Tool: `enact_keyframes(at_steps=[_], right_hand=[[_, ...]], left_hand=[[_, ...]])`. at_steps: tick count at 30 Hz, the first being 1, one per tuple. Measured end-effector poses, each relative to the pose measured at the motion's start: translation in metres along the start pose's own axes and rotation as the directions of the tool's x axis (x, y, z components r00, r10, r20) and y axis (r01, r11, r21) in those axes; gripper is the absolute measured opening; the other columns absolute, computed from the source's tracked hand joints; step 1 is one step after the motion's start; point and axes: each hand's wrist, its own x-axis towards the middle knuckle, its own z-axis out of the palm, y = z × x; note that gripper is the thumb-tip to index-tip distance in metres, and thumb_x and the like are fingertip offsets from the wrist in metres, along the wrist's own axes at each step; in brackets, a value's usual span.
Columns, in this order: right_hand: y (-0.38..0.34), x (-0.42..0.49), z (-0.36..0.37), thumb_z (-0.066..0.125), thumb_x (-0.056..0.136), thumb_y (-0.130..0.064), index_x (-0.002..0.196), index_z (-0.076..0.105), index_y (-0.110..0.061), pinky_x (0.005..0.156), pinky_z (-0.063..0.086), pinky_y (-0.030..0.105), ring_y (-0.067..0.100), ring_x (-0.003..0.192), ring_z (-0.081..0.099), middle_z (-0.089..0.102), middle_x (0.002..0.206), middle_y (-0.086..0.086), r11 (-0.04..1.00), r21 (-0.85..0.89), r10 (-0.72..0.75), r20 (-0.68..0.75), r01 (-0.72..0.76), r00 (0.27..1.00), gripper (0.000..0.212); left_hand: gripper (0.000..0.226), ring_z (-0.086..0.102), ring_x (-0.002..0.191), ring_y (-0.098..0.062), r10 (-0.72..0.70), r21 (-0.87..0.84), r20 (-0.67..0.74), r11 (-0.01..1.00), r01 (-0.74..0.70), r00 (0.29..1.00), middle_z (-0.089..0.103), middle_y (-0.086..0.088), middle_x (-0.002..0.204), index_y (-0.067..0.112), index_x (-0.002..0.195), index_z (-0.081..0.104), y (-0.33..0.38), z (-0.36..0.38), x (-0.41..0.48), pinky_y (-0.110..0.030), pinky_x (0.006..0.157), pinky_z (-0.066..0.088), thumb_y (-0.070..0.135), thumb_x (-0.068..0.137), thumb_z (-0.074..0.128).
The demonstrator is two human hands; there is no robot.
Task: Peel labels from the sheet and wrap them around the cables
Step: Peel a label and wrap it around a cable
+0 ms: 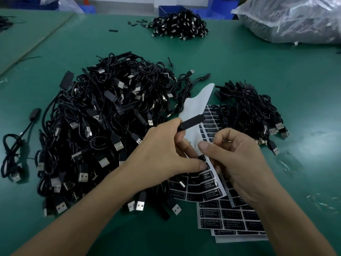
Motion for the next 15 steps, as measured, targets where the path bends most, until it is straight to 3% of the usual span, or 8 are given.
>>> enact_keyframes(at_steps=[8,12,15], right_hand=[[-0.0048,-0.0032,-0.0060,0.081,0.062,-0.027,0.069,0.063,-0.027,0.051,0.051,0.020,0.013,0.057,0.059,0.067,0.068,0.005,0.999,-0.002,0.037,0.121,-0.037,0.992,0.020],[-0.0044,-0.0032,-0.0070,0.080,0.065,-0.021,0.067,0.062,-0.028,0.049,0.047,0.016,0.011,0.055,0.057,0.066,0.067,0.005,0.999,-0.028,0.036,0.113,-0.033,0.993,0.019],[-0.0027,-0.0032,-0.0048,0.080,0.068,-0.018,0.066,0.061,-0.027,0.048,0.047,0.018,0.013,0.054,0.055,0.062,0.065,0.005,0.999,-0.035,0.036,0.106,-0.032,0.994,0.021]], left_hand=[[0.058,0.070,0.067,-0.022,-0.028,-0.040,-0.004,0.999,0.028,1.000,0.075,0.004,0.075,0.016,0.083,0.038,-0.0053,-0.0020,0.0030,-0.052,0.070,0.060,0.028,0.063,0.091],[0.056,0.068,0.069,-0.028,-0.018,-0.027,-0.030,0.999,0.017,0.999,0.074,0.005,0.073,0.018,0.079,0.032,-0.0064,-0.0003,0.0033,-0.056,0.069,0.057,0.020,0.066,0.087],[0.052,0.071,0.068,-0.022,-0.011,-0.005,-0.022,1.000,0.010,1.000,0.074,0.006,0.073,0.014,0.081,0.037,-0.0046,-0.0004,0.0024,-0.053,0.070,0.059,0.020,0.067,0.087]])
